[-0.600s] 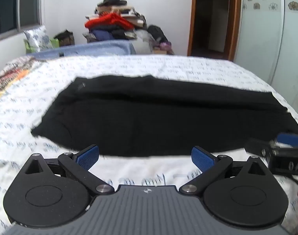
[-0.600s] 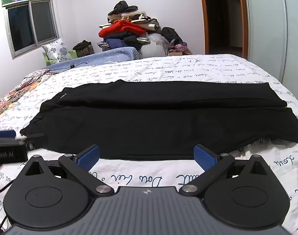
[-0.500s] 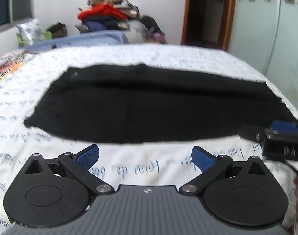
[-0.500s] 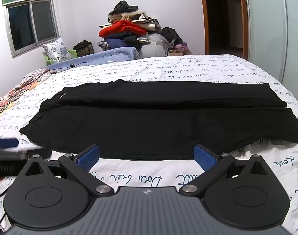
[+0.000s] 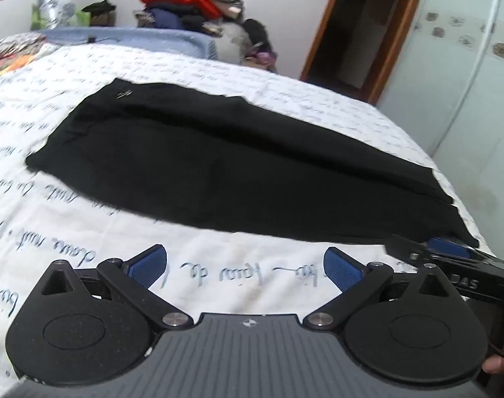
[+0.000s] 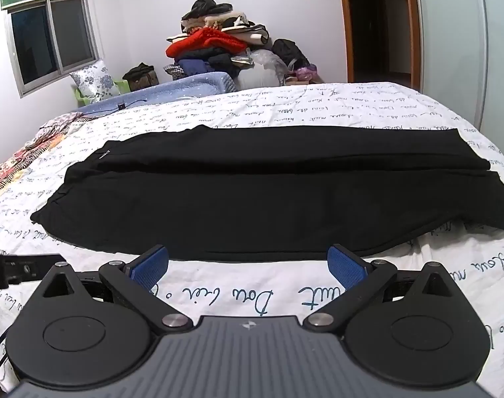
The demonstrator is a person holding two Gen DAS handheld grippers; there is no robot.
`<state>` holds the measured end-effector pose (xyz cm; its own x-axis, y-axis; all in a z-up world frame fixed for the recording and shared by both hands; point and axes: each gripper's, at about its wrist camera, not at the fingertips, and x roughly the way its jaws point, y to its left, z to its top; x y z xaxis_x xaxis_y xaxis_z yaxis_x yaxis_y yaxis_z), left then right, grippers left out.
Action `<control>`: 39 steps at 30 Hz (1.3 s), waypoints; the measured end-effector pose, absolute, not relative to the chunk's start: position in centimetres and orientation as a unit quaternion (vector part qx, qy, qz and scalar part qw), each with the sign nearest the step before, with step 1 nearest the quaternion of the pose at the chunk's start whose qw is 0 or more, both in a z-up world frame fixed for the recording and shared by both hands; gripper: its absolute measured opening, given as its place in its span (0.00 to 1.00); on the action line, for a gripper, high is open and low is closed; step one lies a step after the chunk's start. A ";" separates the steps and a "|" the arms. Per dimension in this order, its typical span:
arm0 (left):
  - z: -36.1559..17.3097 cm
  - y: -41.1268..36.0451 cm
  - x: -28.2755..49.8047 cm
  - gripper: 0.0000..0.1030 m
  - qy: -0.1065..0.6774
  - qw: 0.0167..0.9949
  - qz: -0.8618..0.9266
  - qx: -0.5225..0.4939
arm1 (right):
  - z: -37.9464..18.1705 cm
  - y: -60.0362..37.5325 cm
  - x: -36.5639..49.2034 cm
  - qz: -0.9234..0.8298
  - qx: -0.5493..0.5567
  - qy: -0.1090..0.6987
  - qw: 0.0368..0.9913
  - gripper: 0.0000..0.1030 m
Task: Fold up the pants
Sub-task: 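Move both grippers over the black pants toward the waistband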
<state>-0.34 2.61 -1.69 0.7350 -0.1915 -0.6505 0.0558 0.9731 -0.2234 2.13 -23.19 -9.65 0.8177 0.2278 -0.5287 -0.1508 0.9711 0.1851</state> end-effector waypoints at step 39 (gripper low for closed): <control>-1.8 3.9 9.3 0.99 0.380 0.924 0.003 -0.043 | -6.3 -22.4 7.2 0.114 0.032 0.274 0.954 1.00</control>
<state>9.28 3.95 -1.84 0.7118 -0.0267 -0.7018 -0.0382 0.9963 -0.0767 7.16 -22.43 -6.30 0.8236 0.2344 -0.5164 -0.1995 0.9721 0.1231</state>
